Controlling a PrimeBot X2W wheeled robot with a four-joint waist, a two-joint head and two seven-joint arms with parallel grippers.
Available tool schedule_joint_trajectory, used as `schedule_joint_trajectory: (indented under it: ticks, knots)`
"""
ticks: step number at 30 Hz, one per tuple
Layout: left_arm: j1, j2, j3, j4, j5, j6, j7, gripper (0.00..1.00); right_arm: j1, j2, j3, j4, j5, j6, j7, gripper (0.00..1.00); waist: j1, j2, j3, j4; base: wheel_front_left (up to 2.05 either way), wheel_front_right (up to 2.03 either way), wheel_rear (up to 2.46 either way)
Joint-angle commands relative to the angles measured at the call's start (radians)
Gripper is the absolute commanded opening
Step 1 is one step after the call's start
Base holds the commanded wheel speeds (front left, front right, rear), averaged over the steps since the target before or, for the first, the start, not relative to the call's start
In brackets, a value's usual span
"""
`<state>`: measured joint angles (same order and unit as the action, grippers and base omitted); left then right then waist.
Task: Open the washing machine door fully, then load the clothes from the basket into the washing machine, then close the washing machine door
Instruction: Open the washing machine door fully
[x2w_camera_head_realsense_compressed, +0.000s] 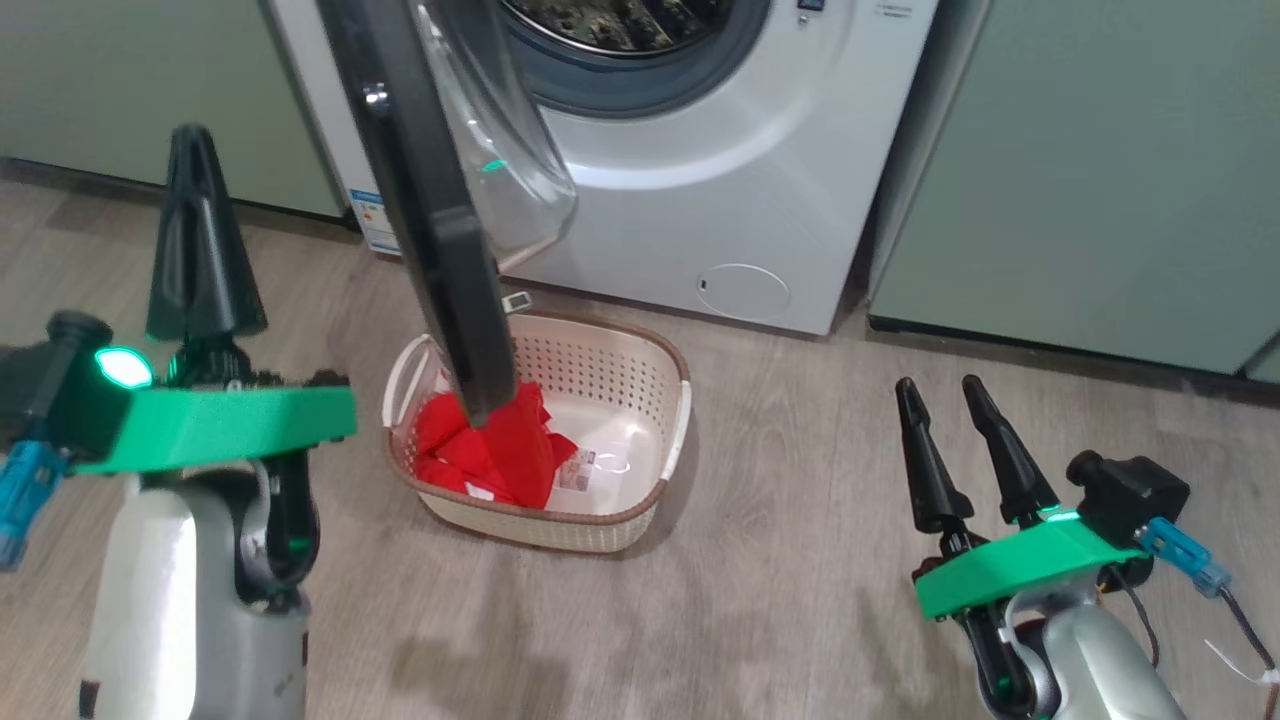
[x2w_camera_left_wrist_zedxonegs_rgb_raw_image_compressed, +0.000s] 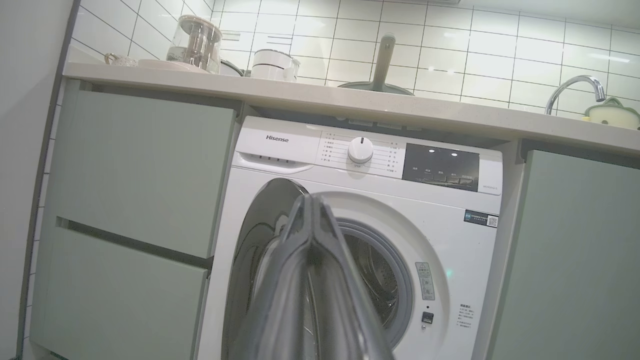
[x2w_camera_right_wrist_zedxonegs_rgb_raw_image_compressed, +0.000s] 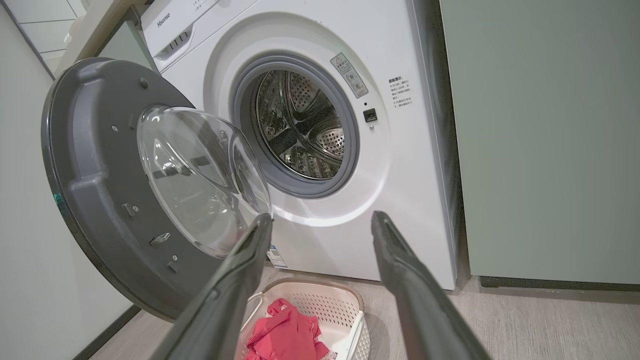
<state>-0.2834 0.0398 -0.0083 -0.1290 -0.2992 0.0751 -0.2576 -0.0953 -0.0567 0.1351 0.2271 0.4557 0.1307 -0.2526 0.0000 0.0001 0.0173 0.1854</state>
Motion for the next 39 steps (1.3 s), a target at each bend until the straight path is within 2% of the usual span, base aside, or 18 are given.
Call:
schedule_joint_trajectory:
  ticks: [1, 9, 15, 21, 26, 39]
  knots:
    - [-0.063, 0.010, 0.019, -0.043, 0.002, 0.008, -0.004, 0.00, -0.058, 0.006, 0.028, -0.037, -0.007, 0.000, -0.009, 1.00, 0.0000, -0.0001, 0.013, -0.018, 0.00, 0.00, 0.00]
    - [-0.112, 0.010, -0.075, -0.018, 0.036, -0.001, -0.004, 0.00, -0.070, 0.006, 0.038, -0.035, -0.016, 0.000, -0.009, 1.00, 0.0000, -0.0001, 0.048, -0.063, 0.00, 0.00, 0.00]
    - [-0.110, 0.010, -0.196, 0.086, 0.043, -0.020, -0.004, 0.00, -0.084, 0.006, 0.047, -0.035, -0.016, 0.000, -0.009, 1.00, 0.0000, -0.0001, 0.074, -0.093, 0.00, 0.00, 0.00]
    - [-0.118, 0.010, -0.257, 0.218, 0.027, -0.024, -0.004, 0.00, -0.103, 0.006, 0.048, -0.039, -0.024, 0.000, -0.009, 1.00, 0.0000, -0.0001, 0.110, -0.118, 0.00, 0.00, 0.00]
    - [-0.136, 0.010, -0.261, 0.324, 0.018, -0.013, -0.004, 0.00, -0.115, 0.006, 0.047, -0.042, -0.029, 0.000, -0.009, 1.00, 0.0000, -0.0001, 0.137, -0.135, 0.00, 0.00, 0.00]
    - [-0.155, 0.010, -0.189, 0.409, 0.013, -0.006, -0.004, 0.00, -0.126, 0.006, 0.042, -0.043, -0.038, 0.000, -0.009, 1.00, 0.0000, -0.0001, 0.175, -0.110, 0.00, 0.00, 0.00]
